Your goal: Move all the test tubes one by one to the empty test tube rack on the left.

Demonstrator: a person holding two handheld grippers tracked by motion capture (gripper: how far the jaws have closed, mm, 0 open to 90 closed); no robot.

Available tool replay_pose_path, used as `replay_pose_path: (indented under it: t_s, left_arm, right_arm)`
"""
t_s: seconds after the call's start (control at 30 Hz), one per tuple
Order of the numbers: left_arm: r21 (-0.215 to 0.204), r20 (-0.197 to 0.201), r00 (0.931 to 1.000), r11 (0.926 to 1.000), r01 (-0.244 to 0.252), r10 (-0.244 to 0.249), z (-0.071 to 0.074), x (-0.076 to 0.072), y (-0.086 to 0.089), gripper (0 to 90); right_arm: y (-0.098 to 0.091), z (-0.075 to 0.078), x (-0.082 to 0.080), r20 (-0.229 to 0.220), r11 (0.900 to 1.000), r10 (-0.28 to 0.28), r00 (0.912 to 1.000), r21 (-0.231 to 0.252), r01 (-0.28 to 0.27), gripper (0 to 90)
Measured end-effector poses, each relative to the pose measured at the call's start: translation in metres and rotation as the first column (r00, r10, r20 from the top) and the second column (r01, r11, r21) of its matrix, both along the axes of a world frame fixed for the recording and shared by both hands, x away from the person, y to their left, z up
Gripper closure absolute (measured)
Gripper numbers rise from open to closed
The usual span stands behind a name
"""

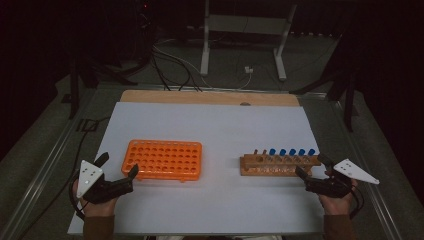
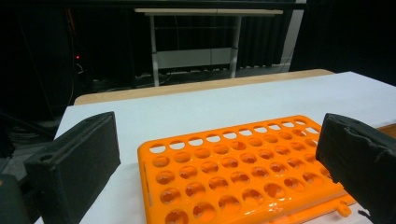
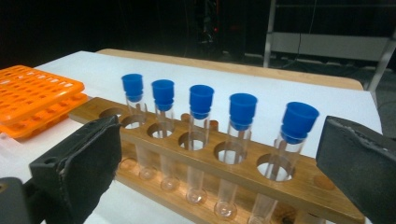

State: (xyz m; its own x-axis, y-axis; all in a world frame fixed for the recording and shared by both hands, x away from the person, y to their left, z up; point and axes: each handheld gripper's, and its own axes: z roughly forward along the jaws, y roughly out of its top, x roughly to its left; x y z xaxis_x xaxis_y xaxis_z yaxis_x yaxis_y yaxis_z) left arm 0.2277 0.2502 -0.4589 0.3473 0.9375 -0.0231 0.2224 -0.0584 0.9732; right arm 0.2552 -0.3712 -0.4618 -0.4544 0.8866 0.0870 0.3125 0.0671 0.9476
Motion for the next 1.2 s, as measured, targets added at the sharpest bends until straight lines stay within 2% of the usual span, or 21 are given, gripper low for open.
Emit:
replay_pose_path:
  t_s: [0.1, 0.2, 0.37, 0.6, 0.77, 0.87, 0.9, 0.93, 1.13, 1.2]
  left_arm:
    - [-0.009, -0.003, 1.0, 0.9999, -0.005, 0.005, 0.0, 0.0, 0.001, 0.6]
    - [-0.018, 0.001, 0.9999, 0.9997, -0.013, 0.013, -0.001, -0.001, 0.002, 0.6]
    - [-0.022, -0.003, 0.9998, 0.9996, -0.02, 0.02, -0.001, -0.001, 0.003, 0.6]
    - [-0.019, -0.006, 0.9998, 0.9996, -0.02, 0.02, -0.002, 0.0, 0.002, 0.6]
    - [-0.011, -0.009, 0.9998, 0.9997, -0.02, 0.02, -0.002, 0.0, 0.001, 0.6]
    - [-0.011, -0.009, 0.9997, 0.9997, -0.021, 0.021, -0.002, 0.0, 0.001, 0.6]
    - [-0.012, -0.011, 0.9997, 0.9997, -0.022, 0.022, -0.003, 0.0, 0.001, 0.6]
    - [-0.012, -0.012, 0.9997, 0.9997, -0.023, 0.023, -0.003, 0.0, 0.001, 0.6]
    - [-0.008, -0.015, 0.9997, 0.9997, -0.021, 0.021, -0.003, 0.001, 0.0, 0.6]
    - [-0.006, -0.016, 0.9997, 0.9998, -0.021, 0.021, -0.003, 0.001, 0.0, 0.6]
  right_arm:
    - [-0.003, 0.003, 0.001, 0.002, 1.0, -0.004, 1.0, 0.004, 0.004, 2.0]
    - [-0.005, 0.009, 0.006, 0.003, 0.9993, -0.001, 1.0, -0.036, 0.001, 2.7]
    - [-0.007, 0.01, 0.015, -0.004, 0.998, 0.007, 1.0, -0.063, -0.008, 2.9]
    - [-0.013, 0.008, 0.021, -0.016, 0.9988, 0.021, 0.9996, -0.044, -0.022, 7.6]
    - [-0.019, 0.004, 0.025, -0.032, 0.9987, 0.036, 0.9988, -0.035, -0.038, 17.3]
    - [-0.02, 0.003, 0.027, -0.049, 0.9995, 0.004, 0.9988, -0.032, -0.006, 30.7]
    - [-0.02, 0.003, 0.027, -0.049, 0.9995, 0.004, 0.9988, -0.032, -0.006, 30.7]
    - [-0.021, 0.001, 0.027, -0.059, 0.9992, 0.003, 0.9983, -0.038, -0.006, 36.8]
    - [-0.022, -0.002, 0.029, -0.071, 0.9989, 0.02, 0.9973, -0.04, -0.023, 52.9]
    - [-0.023, -0.002, 0.029, -0.071, 0.9987, 0.02, 0.9973, -0.046, -0.023, 55.6]
